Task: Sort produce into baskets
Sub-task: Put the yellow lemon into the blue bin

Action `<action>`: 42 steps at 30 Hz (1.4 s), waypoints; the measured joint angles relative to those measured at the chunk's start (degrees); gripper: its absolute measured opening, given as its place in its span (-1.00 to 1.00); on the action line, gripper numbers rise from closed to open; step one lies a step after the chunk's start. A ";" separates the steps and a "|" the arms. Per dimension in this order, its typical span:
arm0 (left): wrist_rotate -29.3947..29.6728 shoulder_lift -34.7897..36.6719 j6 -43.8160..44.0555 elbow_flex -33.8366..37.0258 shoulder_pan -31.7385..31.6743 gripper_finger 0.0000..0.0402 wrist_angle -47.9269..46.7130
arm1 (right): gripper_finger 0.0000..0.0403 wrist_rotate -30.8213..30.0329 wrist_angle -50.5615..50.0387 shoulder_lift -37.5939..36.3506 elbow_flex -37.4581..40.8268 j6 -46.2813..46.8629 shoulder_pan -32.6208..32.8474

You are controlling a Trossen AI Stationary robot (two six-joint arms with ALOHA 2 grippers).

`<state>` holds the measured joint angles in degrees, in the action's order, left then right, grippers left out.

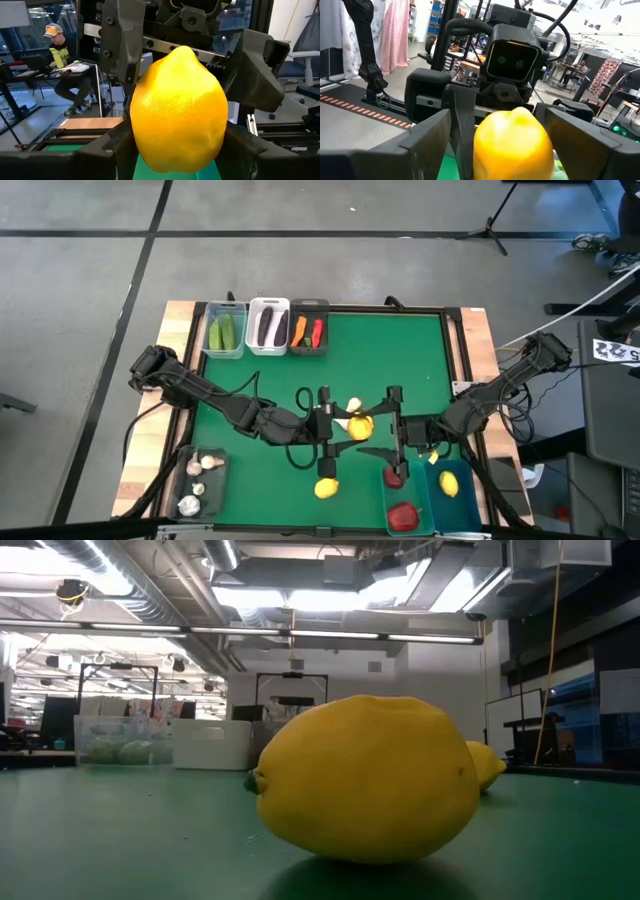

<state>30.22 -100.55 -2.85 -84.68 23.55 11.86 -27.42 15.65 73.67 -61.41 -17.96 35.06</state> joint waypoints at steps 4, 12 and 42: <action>-0.13 0.00 0.01 0.00 0.00 0.03 -0.03 | 0.58 -0.02 -0.53 0.00 0.00 1.07 -0.32; -0.29 0.00 0.04 0.00 0.02 0.03 -0.08 | 0.23 -0.47 -0.51 0.00 0.00 1.89 -0.32; 0.68 0.85 -2.66 -0.11 -0.18 0.55 -20.82 | -0.18 -4.33 -6.73 -1.56 -0.04 6.24 1.69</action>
<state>30.90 -99.70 -5.51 -84.79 23.37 -8.96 -31.74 8.92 72.11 -61.45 -11.72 36.75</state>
